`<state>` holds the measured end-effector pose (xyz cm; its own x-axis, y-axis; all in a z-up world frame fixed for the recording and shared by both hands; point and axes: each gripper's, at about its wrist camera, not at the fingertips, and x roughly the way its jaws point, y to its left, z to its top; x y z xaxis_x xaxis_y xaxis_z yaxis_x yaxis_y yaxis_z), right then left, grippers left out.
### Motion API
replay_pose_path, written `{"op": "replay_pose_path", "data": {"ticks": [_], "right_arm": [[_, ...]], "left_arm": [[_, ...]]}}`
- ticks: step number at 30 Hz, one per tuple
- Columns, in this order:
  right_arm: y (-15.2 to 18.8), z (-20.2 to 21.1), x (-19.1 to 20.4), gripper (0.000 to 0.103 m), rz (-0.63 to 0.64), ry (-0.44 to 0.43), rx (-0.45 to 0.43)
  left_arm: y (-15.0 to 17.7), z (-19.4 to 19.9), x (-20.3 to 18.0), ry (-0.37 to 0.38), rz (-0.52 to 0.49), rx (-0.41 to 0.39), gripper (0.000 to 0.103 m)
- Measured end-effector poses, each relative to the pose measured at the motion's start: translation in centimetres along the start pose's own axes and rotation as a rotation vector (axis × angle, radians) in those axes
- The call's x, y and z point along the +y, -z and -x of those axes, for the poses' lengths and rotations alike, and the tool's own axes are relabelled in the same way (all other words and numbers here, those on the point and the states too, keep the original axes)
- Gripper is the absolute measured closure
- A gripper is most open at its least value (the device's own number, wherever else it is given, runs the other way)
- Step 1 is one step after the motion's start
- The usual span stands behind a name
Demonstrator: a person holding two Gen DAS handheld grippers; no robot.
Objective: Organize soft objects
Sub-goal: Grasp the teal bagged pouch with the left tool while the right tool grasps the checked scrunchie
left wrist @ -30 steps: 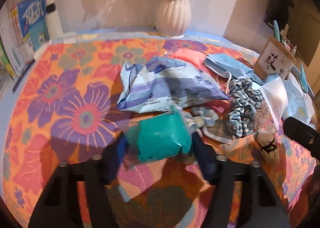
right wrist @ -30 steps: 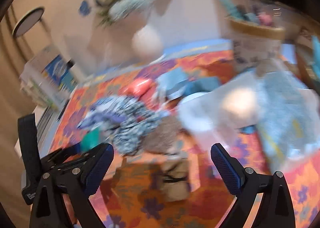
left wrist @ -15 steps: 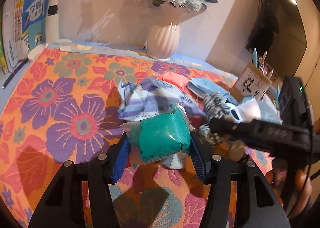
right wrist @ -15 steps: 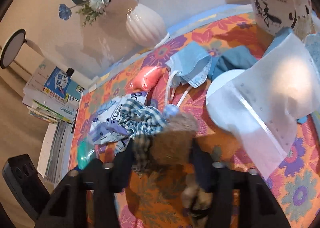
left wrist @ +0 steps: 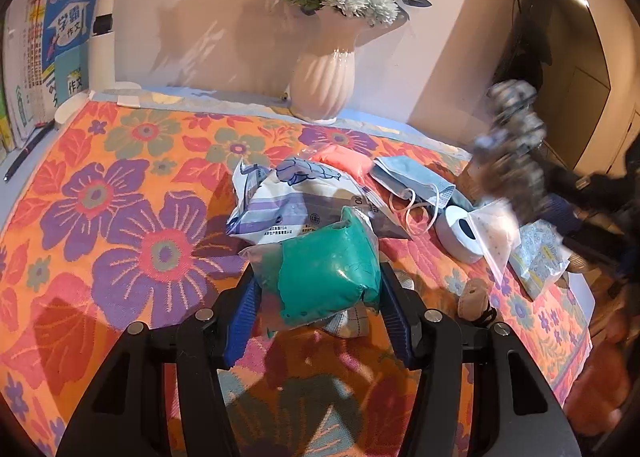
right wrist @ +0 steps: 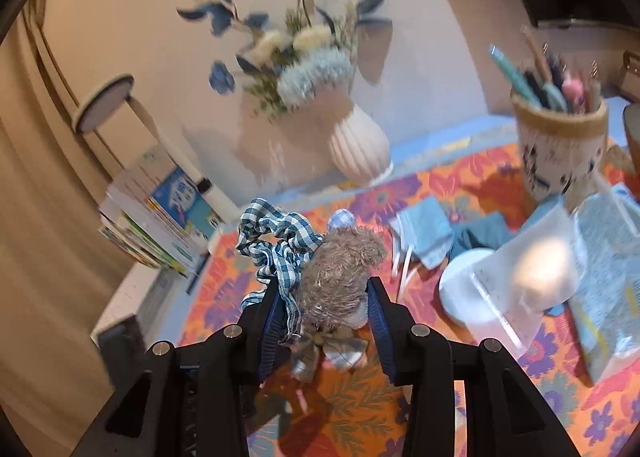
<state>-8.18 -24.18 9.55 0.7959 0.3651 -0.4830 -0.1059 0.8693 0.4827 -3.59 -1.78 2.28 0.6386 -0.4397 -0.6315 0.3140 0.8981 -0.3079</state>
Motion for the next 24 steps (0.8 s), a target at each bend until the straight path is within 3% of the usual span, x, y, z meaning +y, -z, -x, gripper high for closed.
{"op": "replay_pose_path", "data": {"ticks": [5,11,16,20,24], "right_arm": [[-1.6,3.4,-0.3,0.063,-0.009,-0.002,-0.066],[-3.3,8.6,-2.0,0.063,0.012,0.061,-0.179],[-4.8,13.1,-4.0,0.063,0.022,0.164,-0.298],[-6.0,17.5,-6.6,0.063,0.017,0.292,-0.392],[-7.0,21.5,-10.9,0.063,-0.056,0.435,-0.455]], "left_arm": [[-0.4,0.1,-1.1,-0.056,-0.045,0.024,0.049],[-4.3,4.1,-6.2,-0.026,-0.122,-0.111,0.049],[-7.8,5.9,-14.7,0.066,-0.263,-0.199,0.049],[-9.4,5.1,-21.8,0.179,-0.356,-0.204,0.049],[-9.7,3.0,-28.3,0.245,-0.439,-0.182,0.049]]}}
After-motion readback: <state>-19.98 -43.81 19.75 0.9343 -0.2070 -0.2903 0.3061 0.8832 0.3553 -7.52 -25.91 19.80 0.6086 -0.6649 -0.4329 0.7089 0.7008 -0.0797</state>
